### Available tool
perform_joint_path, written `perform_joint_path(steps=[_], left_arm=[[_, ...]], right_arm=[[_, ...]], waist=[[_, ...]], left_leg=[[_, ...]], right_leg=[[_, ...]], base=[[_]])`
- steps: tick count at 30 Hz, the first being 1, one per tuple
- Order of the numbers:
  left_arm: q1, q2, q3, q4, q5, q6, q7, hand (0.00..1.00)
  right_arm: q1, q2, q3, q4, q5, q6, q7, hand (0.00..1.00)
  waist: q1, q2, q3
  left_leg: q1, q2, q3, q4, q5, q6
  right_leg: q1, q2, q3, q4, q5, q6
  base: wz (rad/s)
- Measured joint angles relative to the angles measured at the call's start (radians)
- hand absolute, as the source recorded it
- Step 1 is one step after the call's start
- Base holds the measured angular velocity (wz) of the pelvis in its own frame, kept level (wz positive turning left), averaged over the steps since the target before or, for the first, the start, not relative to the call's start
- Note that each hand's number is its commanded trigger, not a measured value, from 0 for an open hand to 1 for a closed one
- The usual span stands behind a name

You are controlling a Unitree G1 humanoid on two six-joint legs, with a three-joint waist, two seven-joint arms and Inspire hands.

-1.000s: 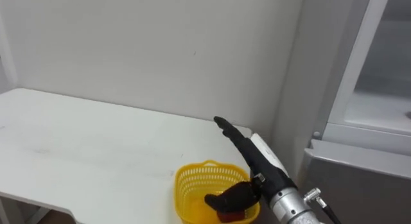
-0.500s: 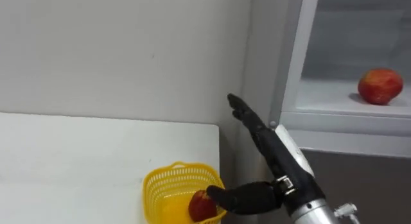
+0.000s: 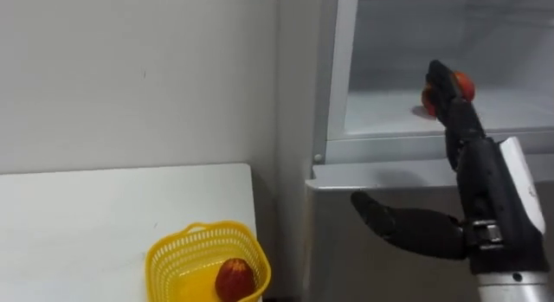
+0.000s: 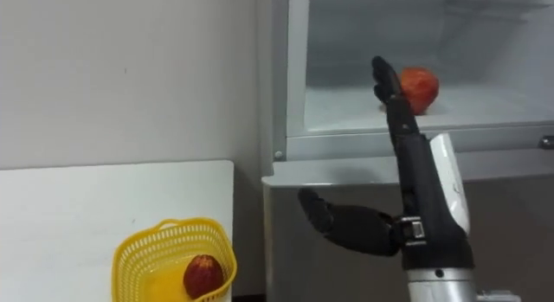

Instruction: Retrieve from the upper fridge

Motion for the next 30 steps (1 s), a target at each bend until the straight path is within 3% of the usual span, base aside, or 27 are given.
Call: perform_joint_path(steps=[13, 19, 25, 28, 30], left_arm=[[0.009, 0.006, 0.018, -0.001, -0.001, -0.001, 0.002, 0.0], [0.005, 0.006, 0.036, -0.006, -0.001, 0.001, -0.006, 0.0], [0.003, 0.028, 0.036, -0.019, 0.0, 0.009, -0.035, 0.0], [0.003, 0.037, 0.047, -0.023, 0.0, 0.014, -0.045, 0.0], [0.004, 0.046, 0.075, -0.023, 0.002, 0.014, -0.043, 0.0]], right_arm=[[-0.028, -0.011, -0.192, 0.054, 0.039, -0.029, -0.189, 0.0], [-0.065, -0.063, -0.223, 0.22, 0.135, -0.016, -0.189, 0.0], [-0.138, -0.136, -0.222, 0.335, 0.277, 0.05, -0.157, 0.0], [-0.217, -0.195, -0.222, 0.376, 0.356, 0.072, -0.145, 0.0], [-0.29, -0.262, -0.221, 0.461, 0.404, 0.071, -0.146, 0.0]], waist=[[-0.022, -0.044, 0.0085], [-0.023, -0.049, 0.0102], [-0.023, -0.063, 0.0144], [-0.022, -0.079, 0.0141], [-0.012, -0.103, 0.0117]], left_leg=[[0.003, 0.001, -0.004, -0.002, 0.0, 0.0], [0.001, 0.002, -0.003, -0.002, 0.0, 0.0], [-0.007, 0.0, -0.002, -0.001, 0.001, 0.0], [-0.012, 0.0, -0.003, 0.003, 0.001, 0.0], [-0.016, 0.0, -0.007, 0.005, 0.001, 0.0]], right_leg=[[-0.004, 0.003, 0.004, -0.004, -0.001, 0.0], [-0.006, 0.0, -0.007, 0.004, -0.001, 0.0], [-0.02, -0.003, -0.018, 0.006, -0.001, 0.0], [-0.021, -0.005, -0.018, 0.009, -0.001, 0.0], [-0.018, -0.005, -0.022, 0.008, -0.001, 0.0]], base=[[0.0], [0.0], [0.01], [0.0], [0.05]])
